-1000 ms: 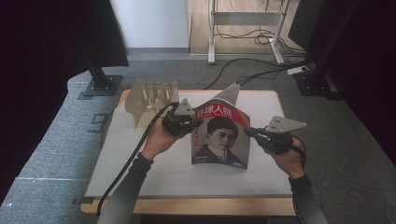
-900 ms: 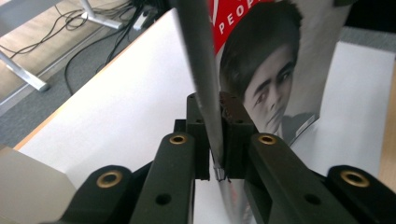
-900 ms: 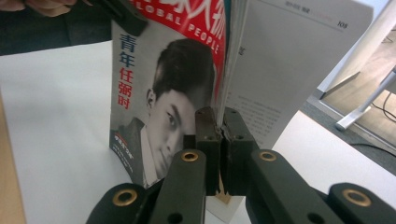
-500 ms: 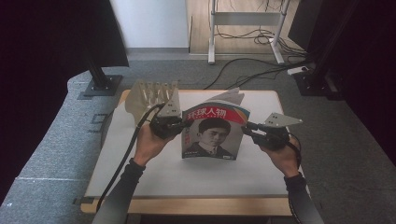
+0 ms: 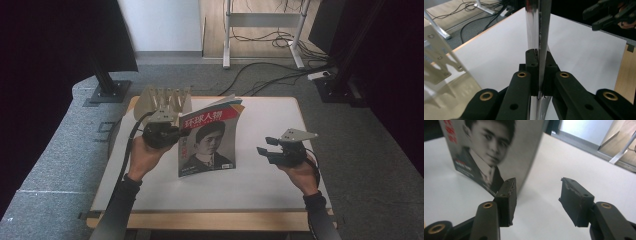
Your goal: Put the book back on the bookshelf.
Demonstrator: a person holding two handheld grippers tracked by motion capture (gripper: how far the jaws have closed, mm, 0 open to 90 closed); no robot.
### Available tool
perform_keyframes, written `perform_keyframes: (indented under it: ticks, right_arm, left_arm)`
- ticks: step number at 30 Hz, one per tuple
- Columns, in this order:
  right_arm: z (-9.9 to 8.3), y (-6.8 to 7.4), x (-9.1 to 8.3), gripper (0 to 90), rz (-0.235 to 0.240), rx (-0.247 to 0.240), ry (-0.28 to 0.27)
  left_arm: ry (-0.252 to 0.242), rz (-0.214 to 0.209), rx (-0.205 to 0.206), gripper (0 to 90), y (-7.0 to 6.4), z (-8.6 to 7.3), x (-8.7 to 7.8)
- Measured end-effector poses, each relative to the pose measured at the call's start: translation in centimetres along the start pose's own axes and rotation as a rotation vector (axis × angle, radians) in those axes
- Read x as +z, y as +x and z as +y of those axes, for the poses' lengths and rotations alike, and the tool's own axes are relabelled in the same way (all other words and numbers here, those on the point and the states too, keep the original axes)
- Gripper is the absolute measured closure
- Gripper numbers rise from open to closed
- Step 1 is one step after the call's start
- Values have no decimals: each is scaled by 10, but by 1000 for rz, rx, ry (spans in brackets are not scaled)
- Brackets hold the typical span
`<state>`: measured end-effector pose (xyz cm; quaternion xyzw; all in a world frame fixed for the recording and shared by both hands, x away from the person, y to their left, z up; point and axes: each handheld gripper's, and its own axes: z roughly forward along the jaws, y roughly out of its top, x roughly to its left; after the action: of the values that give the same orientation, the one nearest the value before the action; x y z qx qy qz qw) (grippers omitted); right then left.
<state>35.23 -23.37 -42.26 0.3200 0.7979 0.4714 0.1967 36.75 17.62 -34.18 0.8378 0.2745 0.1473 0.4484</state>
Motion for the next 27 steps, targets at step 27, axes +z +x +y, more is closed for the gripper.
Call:
perform_keyframes:
  ticks: [27]
  right_arm:
    - [-56,-15,34,317,-11,110,141]
  left_arm:
    - [20,149,-140,873,45,-22,-79]
